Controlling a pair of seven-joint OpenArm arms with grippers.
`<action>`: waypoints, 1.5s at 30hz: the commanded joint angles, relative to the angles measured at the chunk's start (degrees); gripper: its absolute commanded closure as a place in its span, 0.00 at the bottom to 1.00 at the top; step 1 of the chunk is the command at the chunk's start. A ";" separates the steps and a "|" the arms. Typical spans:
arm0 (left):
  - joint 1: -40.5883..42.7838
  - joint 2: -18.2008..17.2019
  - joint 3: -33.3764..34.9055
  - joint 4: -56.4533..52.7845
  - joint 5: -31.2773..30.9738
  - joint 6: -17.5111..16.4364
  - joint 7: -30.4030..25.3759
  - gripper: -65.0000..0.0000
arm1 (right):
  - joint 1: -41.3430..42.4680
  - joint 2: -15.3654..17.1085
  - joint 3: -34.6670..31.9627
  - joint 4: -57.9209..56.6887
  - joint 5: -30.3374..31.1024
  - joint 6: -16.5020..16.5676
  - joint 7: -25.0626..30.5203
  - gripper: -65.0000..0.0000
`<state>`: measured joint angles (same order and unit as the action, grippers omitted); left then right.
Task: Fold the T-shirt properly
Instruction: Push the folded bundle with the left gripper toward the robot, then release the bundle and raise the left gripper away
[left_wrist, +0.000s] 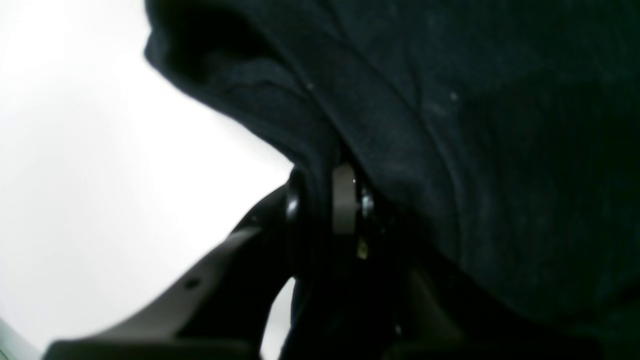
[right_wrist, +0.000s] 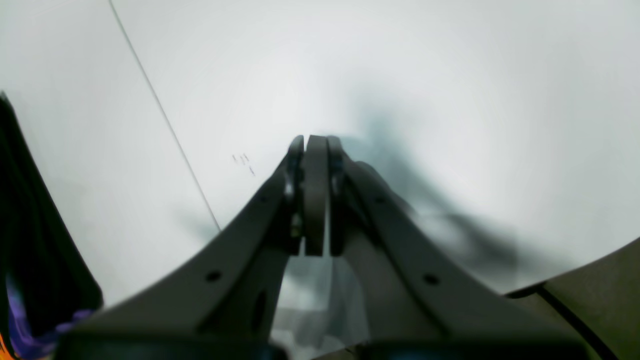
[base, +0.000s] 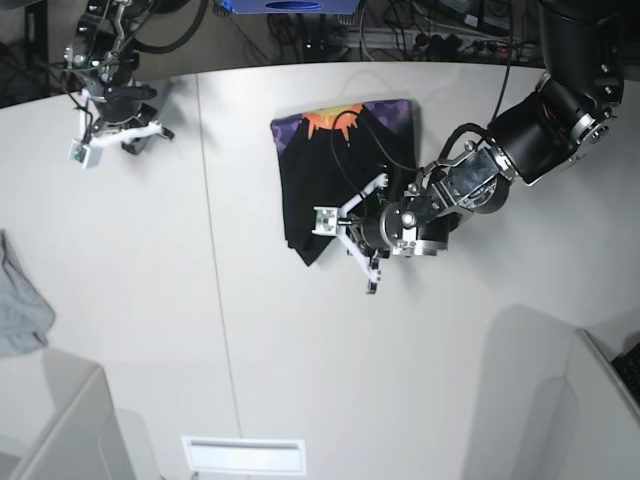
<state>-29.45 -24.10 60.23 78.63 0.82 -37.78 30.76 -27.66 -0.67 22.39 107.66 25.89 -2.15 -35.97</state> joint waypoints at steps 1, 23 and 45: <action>0.49 0.93 1.00 -0.61 -0.95 -2.22 0.75 1.00 | 0.10 0.36 0.33 1.05 0.35 0.17 1.28 1.00; -5.05 6.12 4.70 -3.42 -0.86 -2.22 0.84 1.00 | 1.15 0.36 0.33 0.87 0.26 0.09 1.20 1.00; -11.21 11.04 -16.58 -0.08 -1.30 -2.22 1.02 0.13 | 1.24 0.36 -0.28 0.87 0.26 0.09 1.20 1.00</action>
<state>-39.53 -13.26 43.88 77.60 -0.05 -40.34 32.36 -26.55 -0.80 22.00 107.61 25.89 -2.17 -35.99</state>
